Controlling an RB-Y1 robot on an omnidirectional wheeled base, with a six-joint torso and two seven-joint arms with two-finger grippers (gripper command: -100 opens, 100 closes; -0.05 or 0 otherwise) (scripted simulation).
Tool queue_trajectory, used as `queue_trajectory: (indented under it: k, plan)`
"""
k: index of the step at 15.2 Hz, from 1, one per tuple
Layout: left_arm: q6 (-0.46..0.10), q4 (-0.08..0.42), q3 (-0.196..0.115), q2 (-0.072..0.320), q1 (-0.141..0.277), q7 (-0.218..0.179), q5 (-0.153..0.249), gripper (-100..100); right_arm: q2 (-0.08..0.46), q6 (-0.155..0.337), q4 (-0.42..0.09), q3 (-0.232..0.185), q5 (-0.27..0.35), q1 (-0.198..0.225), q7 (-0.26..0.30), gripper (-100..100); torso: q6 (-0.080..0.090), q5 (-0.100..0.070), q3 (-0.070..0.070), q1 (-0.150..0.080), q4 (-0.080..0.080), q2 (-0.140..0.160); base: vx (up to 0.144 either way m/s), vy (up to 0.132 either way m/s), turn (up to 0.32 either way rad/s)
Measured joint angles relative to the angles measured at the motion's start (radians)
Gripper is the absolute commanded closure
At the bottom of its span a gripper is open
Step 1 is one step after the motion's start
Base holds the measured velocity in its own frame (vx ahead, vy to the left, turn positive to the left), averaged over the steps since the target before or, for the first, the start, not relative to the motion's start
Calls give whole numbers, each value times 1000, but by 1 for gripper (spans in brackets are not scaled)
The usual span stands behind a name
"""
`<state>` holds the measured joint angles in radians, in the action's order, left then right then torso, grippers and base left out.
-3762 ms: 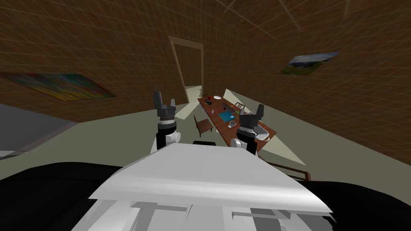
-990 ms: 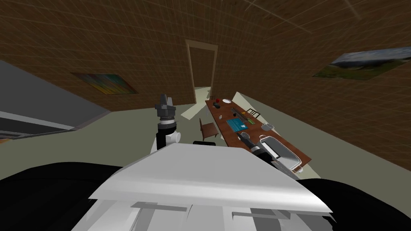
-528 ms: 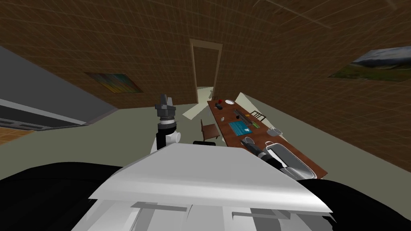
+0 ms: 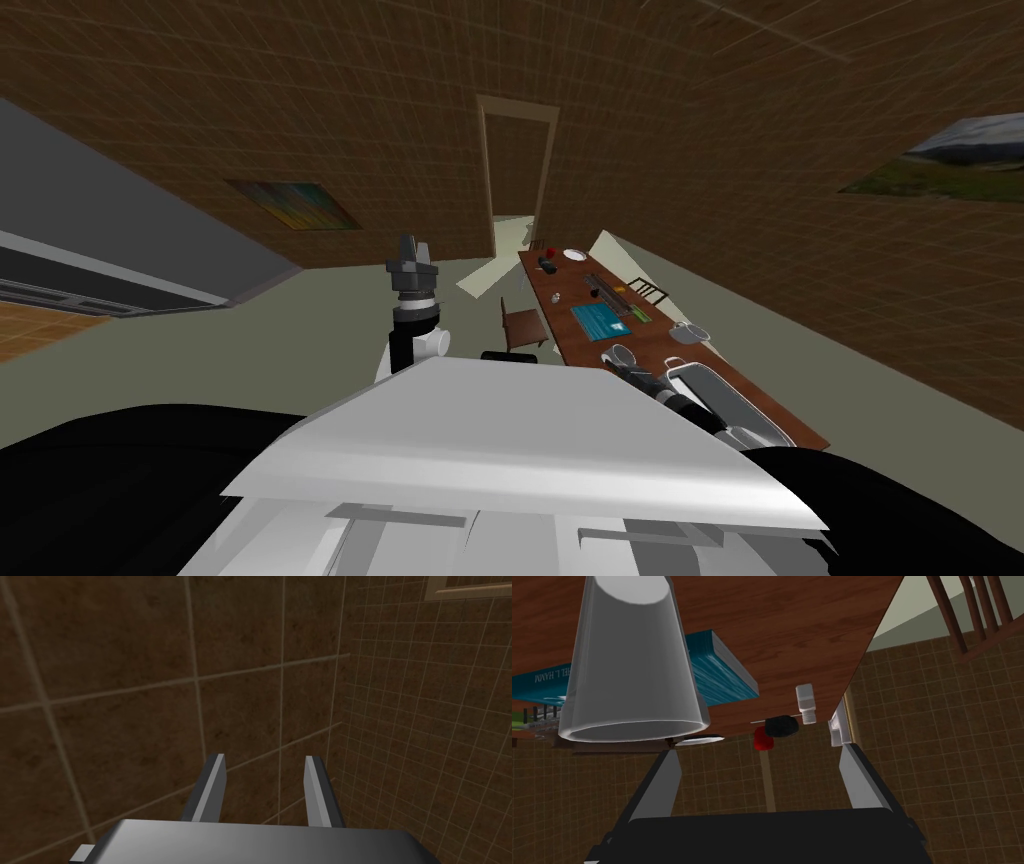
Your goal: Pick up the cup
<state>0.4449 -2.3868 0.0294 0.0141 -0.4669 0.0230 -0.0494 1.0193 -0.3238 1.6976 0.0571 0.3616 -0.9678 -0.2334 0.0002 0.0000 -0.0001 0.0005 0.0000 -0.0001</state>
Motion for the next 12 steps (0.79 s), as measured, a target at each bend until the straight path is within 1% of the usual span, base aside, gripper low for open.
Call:
queue_trajectory:
  k: [4,7,12]
  plan:
    - [0,0,0,0,0,0,0,0,1,1,0,0,0,0,0,-100,0,0,0,1,0,0,0,4,4]
    - [0,0,0,0,0,0,0,0,38,4,-10,-3,38,-17,-25,-100,-1,0,0,-1,0,-1,5,-29,144]
    - [0,0,0,0,0,0,0,0,104,5,-36,-25,116,-46,-85,-100,0,-1,0,-3,0,-1,4,-40,145]
